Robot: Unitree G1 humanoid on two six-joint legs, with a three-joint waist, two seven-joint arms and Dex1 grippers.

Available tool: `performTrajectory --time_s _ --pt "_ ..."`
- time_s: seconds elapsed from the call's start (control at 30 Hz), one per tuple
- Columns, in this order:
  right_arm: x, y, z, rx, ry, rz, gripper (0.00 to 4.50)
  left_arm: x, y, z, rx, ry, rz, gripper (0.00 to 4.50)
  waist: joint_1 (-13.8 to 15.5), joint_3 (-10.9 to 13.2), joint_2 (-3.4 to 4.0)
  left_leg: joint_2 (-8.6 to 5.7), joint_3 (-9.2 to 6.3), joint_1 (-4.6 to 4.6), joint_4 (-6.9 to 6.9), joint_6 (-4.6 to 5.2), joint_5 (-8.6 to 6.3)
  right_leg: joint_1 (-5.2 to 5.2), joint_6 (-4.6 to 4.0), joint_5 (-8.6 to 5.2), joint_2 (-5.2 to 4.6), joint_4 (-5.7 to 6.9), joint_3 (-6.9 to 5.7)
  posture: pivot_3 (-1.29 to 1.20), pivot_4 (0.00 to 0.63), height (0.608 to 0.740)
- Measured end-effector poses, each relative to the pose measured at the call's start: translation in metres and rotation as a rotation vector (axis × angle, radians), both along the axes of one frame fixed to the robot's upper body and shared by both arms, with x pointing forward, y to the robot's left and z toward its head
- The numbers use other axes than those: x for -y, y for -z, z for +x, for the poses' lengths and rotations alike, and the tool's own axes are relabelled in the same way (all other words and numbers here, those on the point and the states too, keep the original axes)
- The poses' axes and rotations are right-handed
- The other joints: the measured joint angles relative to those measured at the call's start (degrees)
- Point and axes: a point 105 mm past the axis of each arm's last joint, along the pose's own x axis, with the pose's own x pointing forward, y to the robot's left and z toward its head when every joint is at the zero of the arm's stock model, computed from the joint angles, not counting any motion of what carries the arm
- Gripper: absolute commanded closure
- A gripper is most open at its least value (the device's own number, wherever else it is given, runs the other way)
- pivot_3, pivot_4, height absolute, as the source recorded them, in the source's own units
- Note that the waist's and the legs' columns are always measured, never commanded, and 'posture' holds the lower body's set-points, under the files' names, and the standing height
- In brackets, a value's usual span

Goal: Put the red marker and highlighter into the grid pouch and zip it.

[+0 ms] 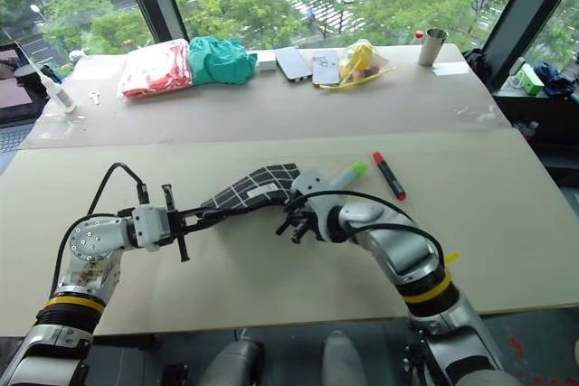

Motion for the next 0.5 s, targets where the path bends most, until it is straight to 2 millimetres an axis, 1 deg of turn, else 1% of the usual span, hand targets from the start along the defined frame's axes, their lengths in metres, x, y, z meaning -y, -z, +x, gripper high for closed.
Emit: performTrajectory --time_s 0.13,0.27,0.37,0.43,0.5 --pt "0.002 -0.007 0.007 0.029 -0.012 -0.005 4.44 0.0 0.0 0.0 0.0 -0.002 -0.001 4.5 0.0 0.0 0.0 0.0 0.0 0.01 0.0 0.0 0.0 0.0 0.0 0.0 0.0 -0.01 0.0 0.0 0.15 0.74" --pt "0.016 -0.015 0.016 0.046 -0.008 -0.013 4.44 -0.001 0.002 -0.002 -0.008 -0.002 0.001 4.5 0.0 0.0 0.0 0.0 0.0 -0.01 0.0 0.0 0.0 0.0 0.0 0.0 0.0 -0.03 -0.01 0.0 0.15 0.74" --pt "0.025 -0.016 0.009 0.018 -0.057 -0.011 4.44 -0.001 0.004 -0.003 -0.014 0.001 0.005 4.5 0.0 0.0 0.0 0.0 0.0 -0.02 0.0 0.01 0.0 0.0 0.0 0.0 0.0 -0.04 -0.01 0.0 0.15 0.74" --pt "0.027 -0.011 0.0 -0.007 -0.113 -0.018 4.44 -0.001 0.005 -0.003 -0.017 0.008 0.011 4.5 -0.1 0.0 0.0 0.01 0.0 -0.01 -0.01 0.01 -0.01 0.01 0.0 0.0 0.0 -0.05 -0.02 0.0 0.15 0.74" --pt "0.025 -0.003 -0.006 -0.028 -0.153 -0.032 4.44 -0.001 0.005 -0.004 -0.019 0.014 0.015 4.5 -0.1 0.0 0.0 0.01 0.01 -0.01 0.0 0.01 0.0 0.01 0.0 0.0 0.01 -0.05 -0.02 0.0 0.15 0.74"
